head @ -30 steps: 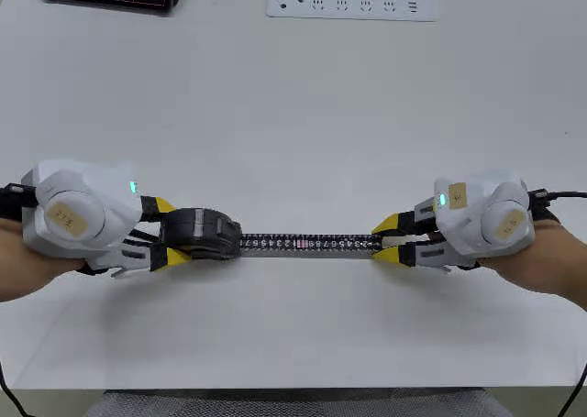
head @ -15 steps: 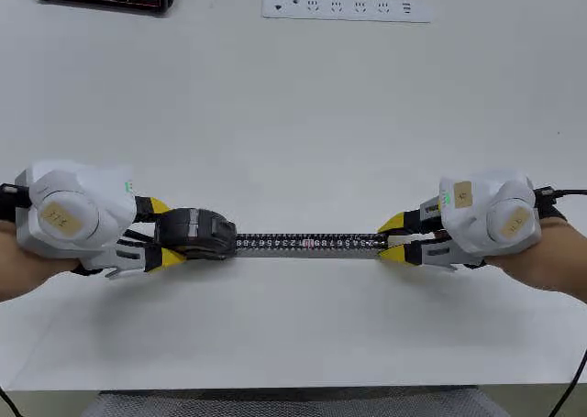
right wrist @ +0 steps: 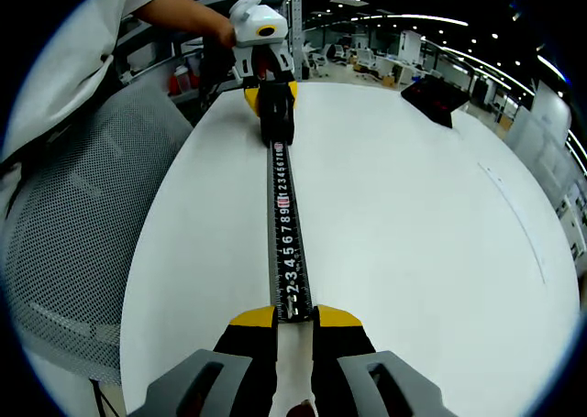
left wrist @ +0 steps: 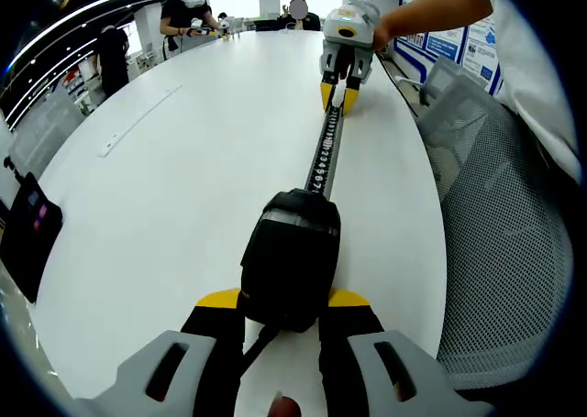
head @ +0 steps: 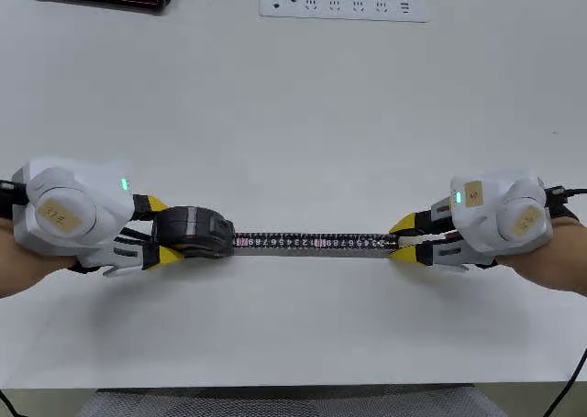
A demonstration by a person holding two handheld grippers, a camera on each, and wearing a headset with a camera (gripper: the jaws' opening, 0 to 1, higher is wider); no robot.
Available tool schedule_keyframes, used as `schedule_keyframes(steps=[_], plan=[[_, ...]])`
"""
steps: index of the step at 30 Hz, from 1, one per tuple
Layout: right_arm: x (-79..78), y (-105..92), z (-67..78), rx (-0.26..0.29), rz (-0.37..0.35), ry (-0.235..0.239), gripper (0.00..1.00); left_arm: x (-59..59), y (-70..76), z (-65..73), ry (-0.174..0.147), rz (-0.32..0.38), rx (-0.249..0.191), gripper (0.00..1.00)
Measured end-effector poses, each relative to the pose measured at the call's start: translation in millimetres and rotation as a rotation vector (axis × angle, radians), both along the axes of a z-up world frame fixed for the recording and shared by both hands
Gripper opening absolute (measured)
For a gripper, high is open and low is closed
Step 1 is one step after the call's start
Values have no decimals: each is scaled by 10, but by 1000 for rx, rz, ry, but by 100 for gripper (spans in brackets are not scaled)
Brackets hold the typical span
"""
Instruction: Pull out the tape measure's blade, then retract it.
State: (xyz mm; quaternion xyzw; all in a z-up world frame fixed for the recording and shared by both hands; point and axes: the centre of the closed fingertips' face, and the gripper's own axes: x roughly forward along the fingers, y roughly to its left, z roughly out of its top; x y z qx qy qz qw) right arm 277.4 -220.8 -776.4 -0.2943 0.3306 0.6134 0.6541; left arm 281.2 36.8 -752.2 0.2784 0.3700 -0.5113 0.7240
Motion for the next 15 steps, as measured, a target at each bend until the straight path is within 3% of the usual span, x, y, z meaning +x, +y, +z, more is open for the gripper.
schedule_keyframes(steps=[15], plan=[[-62, -247, 52, -50, -2, 6, 10, -1, 1, -1, 0, 0, 1, 26]])
